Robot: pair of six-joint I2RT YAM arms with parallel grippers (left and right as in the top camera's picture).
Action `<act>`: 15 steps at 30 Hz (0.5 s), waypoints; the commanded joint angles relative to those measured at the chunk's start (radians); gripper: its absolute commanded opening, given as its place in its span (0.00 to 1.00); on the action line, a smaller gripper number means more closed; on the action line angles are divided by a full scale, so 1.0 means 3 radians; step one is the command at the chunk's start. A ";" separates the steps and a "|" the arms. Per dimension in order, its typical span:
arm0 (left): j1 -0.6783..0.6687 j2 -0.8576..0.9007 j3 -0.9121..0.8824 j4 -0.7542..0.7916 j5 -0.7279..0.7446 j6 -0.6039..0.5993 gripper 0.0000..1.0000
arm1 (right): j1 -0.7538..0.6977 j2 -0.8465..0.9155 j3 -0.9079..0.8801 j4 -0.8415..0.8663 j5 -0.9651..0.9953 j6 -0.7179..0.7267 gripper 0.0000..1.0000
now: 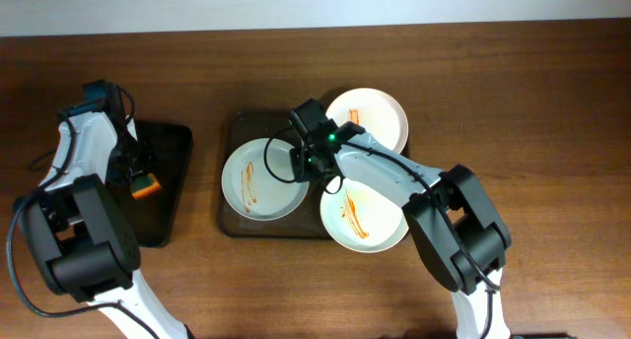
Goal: Clean dirty plates on tray and stack at the side
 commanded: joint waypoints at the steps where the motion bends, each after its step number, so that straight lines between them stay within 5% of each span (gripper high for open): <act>1: 0.0033 0.0027 0.0042 0.0081 -0.0089 0.0061 0.47 | 0.0015 0.0066 -0.0024 -0.0001 0.0057 0.0025 0.04; 8: 0.0043 0.0062 -0.0103 0.0322 -0.0151 -0.0041 0.43 | 0.0015 0.0066 -0.0024 -0.0003 0.0108 0.0025 0.04; 11: 0.0043 0.0065 -0.0228 0.0459 -0.0154 -0.0039 0.31 | 0.0015 0.0066 -0.0024 -0.0003 0.0118 0.0025 0.04; 14: 0.0043 0.0065 -0.0229 0.0456 -0.0153 -0.0038 0.01 | 0.0015 0.0066 -0.0024 -0.0003 0.0120 0.0024 0.04; 15: 0.0043 0.0065 -0.0229 0.0458 -0.0150 -0.0038 0.00 | 0.0015 0.0066 -0.0024 -0.0003 0.0118 0.0025 0.04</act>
